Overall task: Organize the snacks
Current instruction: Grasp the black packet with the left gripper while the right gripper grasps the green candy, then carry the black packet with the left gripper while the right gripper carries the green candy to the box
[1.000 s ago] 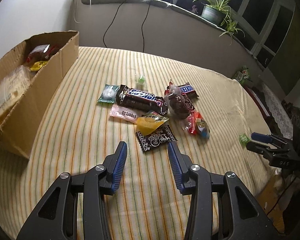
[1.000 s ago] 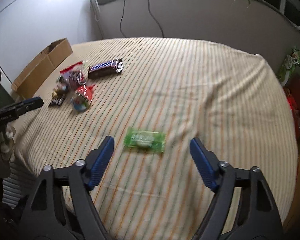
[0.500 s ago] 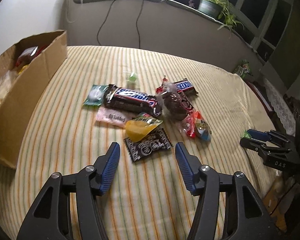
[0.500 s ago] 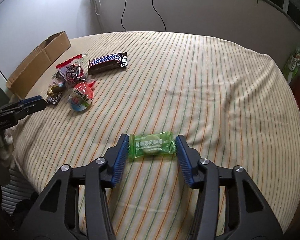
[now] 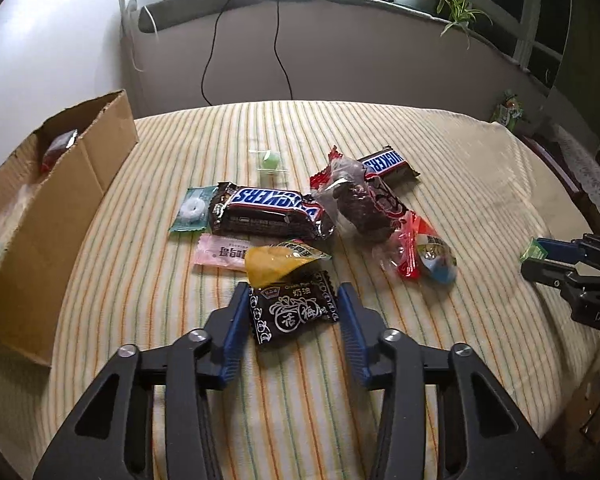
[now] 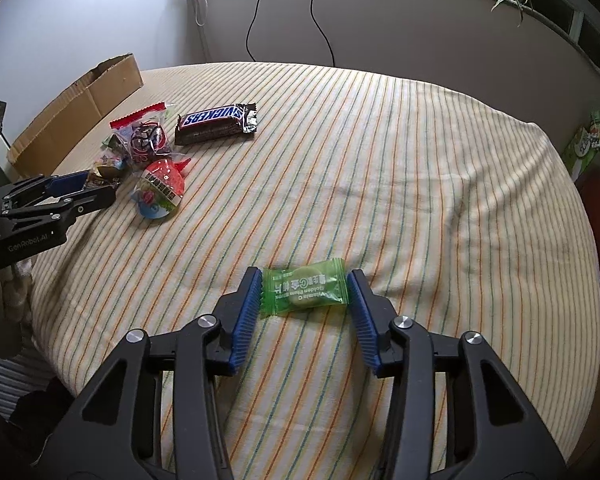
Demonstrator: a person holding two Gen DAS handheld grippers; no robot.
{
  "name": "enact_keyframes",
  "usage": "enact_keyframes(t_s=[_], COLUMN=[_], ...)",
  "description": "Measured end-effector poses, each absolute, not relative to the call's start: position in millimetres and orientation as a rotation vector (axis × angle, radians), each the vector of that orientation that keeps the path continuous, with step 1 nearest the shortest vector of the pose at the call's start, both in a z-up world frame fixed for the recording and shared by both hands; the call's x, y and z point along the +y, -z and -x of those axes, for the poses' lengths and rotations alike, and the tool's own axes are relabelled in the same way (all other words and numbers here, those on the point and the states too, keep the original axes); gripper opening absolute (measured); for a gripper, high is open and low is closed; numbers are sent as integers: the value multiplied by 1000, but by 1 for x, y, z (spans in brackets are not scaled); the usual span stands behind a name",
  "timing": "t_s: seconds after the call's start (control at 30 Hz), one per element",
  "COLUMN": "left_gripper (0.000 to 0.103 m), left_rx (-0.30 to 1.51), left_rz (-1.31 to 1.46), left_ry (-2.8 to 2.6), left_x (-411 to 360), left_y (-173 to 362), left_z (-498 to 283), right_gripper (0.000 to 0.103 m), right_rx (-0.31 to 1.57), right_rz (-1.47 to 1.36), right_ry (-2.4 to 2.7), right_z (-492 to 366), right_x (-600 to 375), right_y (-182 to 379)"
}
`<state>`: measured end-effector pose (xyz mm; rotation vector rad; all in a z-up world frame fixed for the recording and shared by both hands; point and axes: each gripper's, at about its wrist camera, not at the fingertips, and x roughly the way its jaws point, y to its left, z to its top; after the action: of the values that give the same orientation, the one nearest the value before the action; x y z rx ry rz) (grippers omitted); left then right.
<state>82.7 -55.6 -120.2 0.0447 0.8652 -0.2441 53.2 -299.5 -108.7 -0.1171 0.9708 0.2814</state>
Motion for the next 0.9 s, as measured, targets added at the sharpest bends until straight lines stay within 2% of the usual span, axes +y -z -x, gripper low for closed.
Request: enact_keyframes(t_s=[0.17,0.23,0.4,0.5,0.53,0.9], left_gripper=[26,18,10,9,9,9], left_rx=[861,859,853,850,850,840], left_rz=[-35,-34,-12,9,15,65], left_ry=[245,244,258,265,267,287], left_x=[-51,-49,-47,-46,-45,-43], left_y=[119,119,119,118,118,112], left_z=[-80,-79,-72,-70,-70,-66], right_gripper=[33,31,23,14,8,8], right_rx=[965,963,950,954,958,952], right_rz=[129,129,134,131,137,60], right_ry=[-281,-283,-276,-287,-284,-300], right_z=[-52,-51,-48,-47,-47,-47], right_x=[-300,-300,-299,-298,-297,-310], right_y=[108,107,105,104,105,100])
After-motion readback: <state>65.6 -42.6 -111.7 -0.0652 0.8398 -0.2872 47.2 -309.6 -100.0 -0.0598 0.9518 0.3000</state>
